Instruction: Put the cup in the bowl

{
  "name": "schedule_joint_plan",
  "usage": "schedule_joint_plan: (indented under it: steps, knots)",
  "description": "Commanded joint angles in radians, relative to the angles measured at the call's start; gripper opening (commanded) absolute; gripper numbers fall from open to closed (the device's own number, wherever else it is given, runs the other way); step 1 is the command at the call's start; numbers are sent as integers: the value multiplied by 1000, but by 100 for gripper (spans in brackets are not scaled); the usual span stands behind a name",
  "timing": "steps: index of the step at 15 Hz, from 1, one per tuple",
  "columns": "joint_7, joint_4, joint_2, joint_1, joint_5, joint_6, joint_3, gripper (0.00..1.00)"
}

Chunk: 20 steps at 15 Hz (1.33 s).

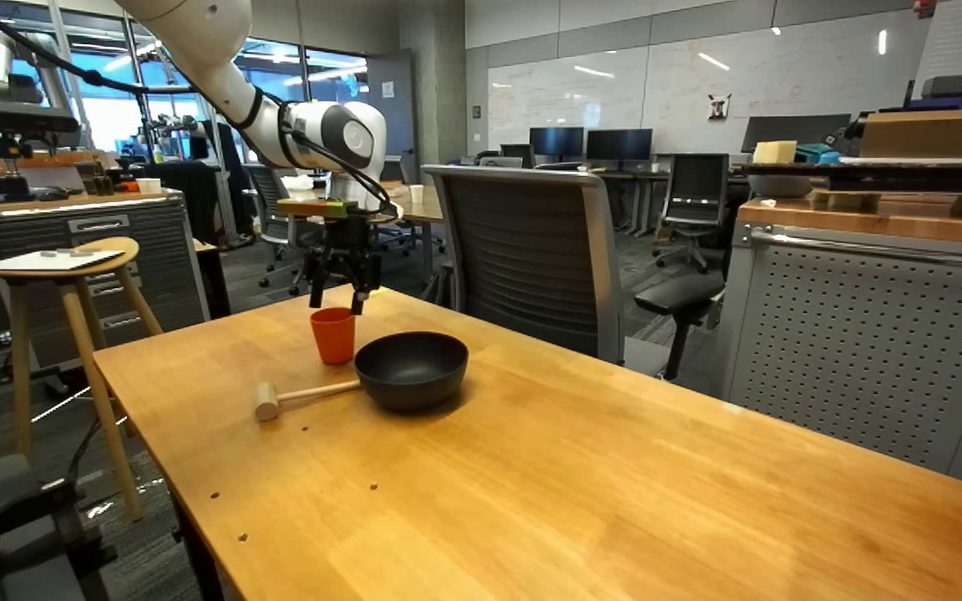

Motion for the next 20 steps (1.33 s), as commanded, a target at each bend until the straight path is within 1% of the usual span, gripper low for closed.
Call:
schedule_joint_plan:
  steps: [1, 2, 3, 4, 5, 8, 11, 14, 15, 17, 18, 20]
  knots:
    - [14, 87, 62, 26, -8, -63, -16, 75]
    - [18, 91, 69, 30, -9, -63, -18, 73]
    - [16, 99, 77, 30, -9, -65, -19, 66]
    - [18, 107, 84, 31, -9, -64, -21, 58]
    - [17, 112, 89, 32, -8, -65, -23, 49]
    - [14, 129, 103, 29, -4, -68, -25, 27]
    - [8, 144, 113, 28, -1, -75, -24, 2]
    - [-11, 144, 97, 18, 15, -91, -12, 0]
    - [-17, 132, 77, 10, 26, -87, -5, 2]
    - [-11, 83, 1, -4, 43, -64, -3, 2]
    - [5, 45, -57, -10, 46, -43, -10, 2]
    - [54, 3, -136, -16, 43, -11, -32, 2]
